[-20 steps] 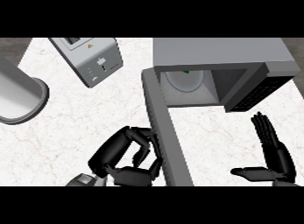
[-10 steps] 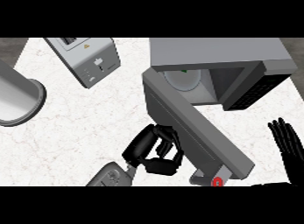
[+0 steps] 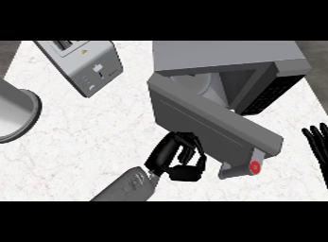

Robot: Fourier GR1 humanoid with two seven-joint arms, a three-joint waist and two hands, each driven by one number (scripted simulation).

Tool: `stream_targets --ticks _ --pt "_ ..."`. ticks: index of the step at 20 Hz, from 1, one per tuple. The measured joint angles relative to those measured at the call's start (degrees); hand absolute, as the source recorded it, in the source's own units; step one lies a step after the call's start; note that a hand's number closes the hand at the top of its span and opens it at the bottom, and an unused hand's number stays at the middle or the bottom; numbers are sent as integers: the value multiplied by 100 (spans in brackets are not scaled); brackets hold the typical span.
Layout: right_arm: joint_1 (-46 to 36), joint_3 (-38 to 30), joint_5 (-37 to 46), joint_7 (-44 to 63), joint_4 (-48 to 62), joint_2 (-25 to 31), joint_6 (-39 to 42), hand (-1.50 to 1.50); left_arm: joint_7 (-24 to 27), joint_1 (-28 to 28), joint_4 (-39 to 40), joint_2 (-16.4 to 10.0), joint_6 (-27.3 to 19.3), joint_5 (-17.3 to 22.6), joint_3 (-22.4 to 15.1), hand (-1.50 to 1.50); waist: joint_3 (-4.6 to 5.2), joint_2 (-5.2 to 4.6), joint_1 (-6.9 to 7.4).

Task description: Pick up the milk, place it into the microwave and close the microwave

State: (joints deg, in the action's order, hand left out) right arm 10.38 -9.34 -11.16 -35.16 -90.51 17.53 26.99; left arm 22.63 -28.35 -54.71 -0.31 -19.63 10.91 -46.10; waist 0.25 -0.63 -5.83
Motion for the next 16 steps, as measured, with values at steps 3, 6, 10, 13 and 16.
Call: stream_targets --ticks 3,6,10,13,16 --pt "129 79 -176 213 -407 15 103 -150 67 -268 194 -7 -165 453 -240 150 4 -21 -102" --pt "78 162 -348 436 -683 53 203 -150 203 -430 170 -6 -381 892 -433 150 10 -52 -207" --pt "-23 185 -546 662 -892 200 362 -150 337 -682 137 -7 -767 1387 -542 150 13 -89 -348" --pt "-110 154 -638 814 -1018 353 443 -150 436 -859 129 2 -1104 1722 -529 150 16 -113 -439" --pt "-192 90 -710 940 -1144 492 475 -150 499 -1010 146 26 -1509 2047 -458 150 17 -129 -526"
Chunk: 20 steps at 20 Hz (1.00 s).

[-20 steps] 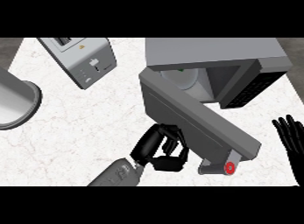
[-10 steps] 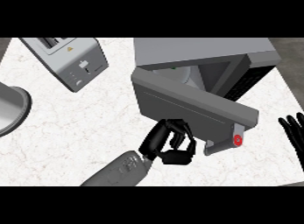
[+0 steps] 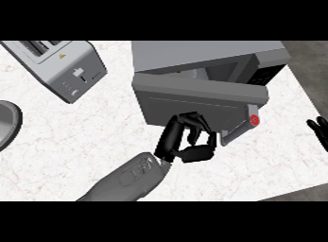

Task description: Pick up the milk, place it into the microwave and close the microwave

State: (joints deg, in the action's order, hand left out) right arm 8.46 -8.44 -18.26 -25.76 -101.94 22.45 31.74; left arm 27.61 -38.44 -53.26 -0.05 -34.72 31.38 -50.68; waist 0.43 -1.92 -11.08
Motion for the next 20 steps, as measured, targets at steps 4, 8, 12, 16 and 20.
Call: stream_targets --ticks 4,8,12,16,20 --pt "-146 -117 -146 113 -84 141 25 -150 -45 -300 100 6 -439 388 51 -150 -6 -32 -134" --pt "-314 -239 -248 222 -178 297 26 -150 -117 -650 293 6 -725 729 139 -150 -10 -70 -259" --pt "-655 -652 152 182 -373 695 -201 150 -84 -644 253 6 -1003 976 108 -150 -11 -61 -348" --pt "-923 -912 530 138 -475 987 -390 150 25 -630 143 8 -1156 1256 104 -150 -9 -108 -373" --pt "-1154 -1031 757 136 -478 1151 -526 150 145 -651 64 8 -1230 1502 82 -150 -10 -167 -361"
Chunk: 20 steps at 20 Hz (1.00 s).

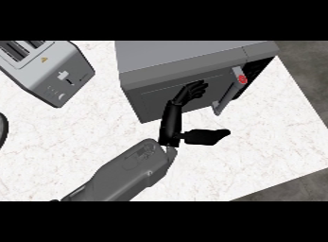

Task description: Pick up the milk, place it into the microwave and close the microwave

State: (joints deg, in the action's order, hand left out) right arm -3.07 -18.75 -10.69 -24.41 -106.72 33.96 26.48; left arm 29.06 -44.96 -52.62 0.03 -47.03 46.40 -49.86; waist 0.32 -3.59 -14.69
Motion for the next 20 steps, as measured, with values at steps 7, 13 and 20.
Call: stream_targets --ticks 7,13,20 --pt "-292 -65 173 2 93 135 -116 150 213 -63 -22 0 -44 326 -48 -150 -13 -63 23" --pt "-494 -68 243 10 205 209 -152 150 453 -99 2 0 9 526 -73 -150 -15 -109 34" --pt "-647 81 -136 71 509 -53 -78 -150 663 -183 45 1 85 709 -154 -150 -38 -166 81"
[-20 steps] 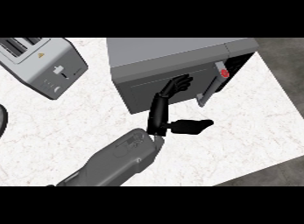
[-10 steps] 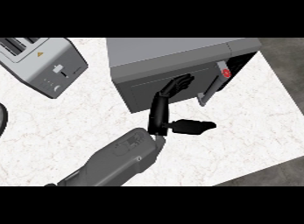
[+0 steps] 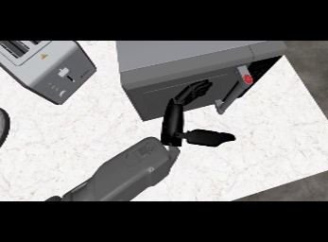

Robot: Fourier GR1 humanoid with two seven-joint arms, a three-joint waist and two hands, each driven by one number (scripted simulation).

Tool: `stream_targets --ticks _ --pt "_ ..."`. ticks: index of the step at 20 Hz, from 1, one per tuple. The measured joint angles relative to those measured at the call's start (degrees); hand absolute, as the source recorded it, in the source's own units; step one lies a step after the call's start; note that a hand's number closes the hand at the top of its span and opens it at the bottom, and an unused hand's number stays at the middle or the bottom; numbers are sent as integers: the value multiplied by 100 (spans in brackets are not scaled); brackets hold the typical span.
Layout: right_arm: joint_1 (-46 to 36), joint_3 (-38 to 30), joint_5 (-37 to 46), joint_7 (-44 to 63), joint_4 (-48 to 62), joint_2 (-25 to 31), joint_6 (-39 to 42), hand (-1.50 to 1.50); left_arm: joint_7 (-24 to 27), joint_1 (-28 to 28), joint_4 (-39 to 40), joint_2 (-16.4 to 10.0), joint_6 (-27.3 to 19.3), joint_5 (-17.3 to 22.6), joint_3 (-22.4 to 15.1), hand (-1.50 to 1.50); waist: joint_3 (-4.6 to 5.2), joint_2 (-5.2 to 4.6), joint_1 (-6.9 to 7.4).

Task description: Pick up the milk, place it into the microwave and close the microwave

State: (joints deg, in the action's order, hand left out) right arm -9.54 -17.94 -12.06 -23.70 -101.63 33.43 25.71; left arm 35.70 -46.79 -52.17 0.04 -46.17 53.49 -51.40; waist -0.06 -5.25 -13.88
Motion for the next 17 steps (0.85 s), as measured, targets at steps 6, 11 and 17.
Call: stream_targets --ticks 6,11,17 --pt "-55 197 -749 213 439 -320 283 -150 155 -42 51 -1 44 131 -45 -150 -4 -17 13" --pt "-168 199 -1146 347 751 -320 483 -150 306 -38 86 -2 62 232 -42 -150 -4 -22 -9" --pt "-357 149 -1511 467 1092 -222 701 -150 453 -50 138 -1 87 357 -59 -150 -6 -19 -27"
